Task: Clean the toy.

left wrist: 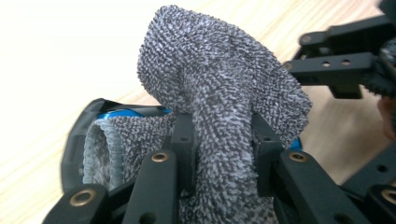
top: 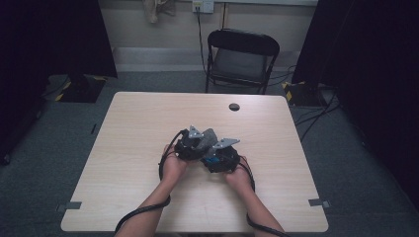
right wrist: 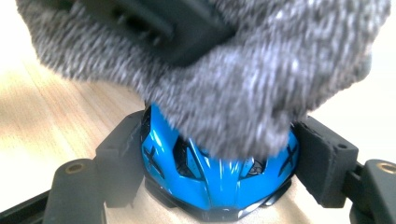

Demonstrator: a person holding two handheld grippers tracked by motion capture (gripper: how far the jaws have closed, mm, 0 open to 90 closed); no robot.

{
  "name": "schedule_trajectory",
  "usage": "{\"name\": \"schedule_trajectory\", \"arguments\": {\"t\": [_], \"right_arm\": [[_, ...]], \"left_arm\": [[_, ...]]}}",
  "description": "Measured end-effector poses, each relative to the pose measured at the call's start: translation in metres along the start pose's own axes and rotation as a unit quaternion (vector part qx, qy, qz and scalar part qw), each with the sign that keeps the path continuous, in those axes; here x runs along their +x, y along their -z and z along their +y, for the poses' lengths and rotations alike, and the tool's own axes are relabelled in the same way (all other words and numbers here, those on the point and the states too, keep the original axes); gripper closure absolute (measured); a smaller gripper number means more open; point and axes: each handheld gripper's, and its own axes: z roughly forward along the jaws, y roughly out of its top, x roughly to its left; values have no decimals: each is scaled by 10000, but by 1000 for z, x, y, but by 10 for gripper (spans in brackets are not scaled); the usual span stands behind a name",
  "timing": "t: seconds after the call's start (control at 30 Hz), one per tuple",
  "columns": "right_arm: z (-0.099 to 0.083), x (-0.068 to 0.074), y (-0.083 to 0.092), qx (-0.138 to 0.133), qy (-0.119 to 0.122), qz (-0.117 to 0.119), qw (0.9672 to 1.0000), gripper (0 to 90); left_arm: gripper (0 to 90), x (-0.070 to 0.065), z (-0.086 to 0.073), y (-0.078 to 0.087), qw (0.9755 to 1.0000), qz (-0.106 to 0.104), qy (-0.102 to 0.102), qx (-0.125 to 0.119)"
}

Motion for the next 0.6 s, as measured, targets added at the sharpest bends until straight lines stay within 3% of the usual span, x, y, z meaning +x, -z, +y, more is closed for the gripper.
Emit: {"name": "schedule_trajectory", "arguments": {"t": [0.23, 0.27, 0.3, 0.47, 0.6], "right_arm": [[0, 0, 0, -1, 1, 1, 10000, 261], [0, 0, 0, 0, 0, 1, 10000, 261], [0, 0, 0, 0, 0, 1, 10000, 261], [0, 0, 0, -1, -2, 1, 10000, 261], [0, 0, 0, -1, 1, 2, 10000, 261]], "left_arm": [[692, 7, 5, 0, 10000, 61, -26, 47], [693, 11, 5, 2, 9997, 230, -5, -24], [693, 11, 5, 2, 9997, 230, -5, -24], [692, 25, 4, 4, 9994, 274, 200, -29], [692, 31, 4, 1, 9992, 354, 205, 5]]}}
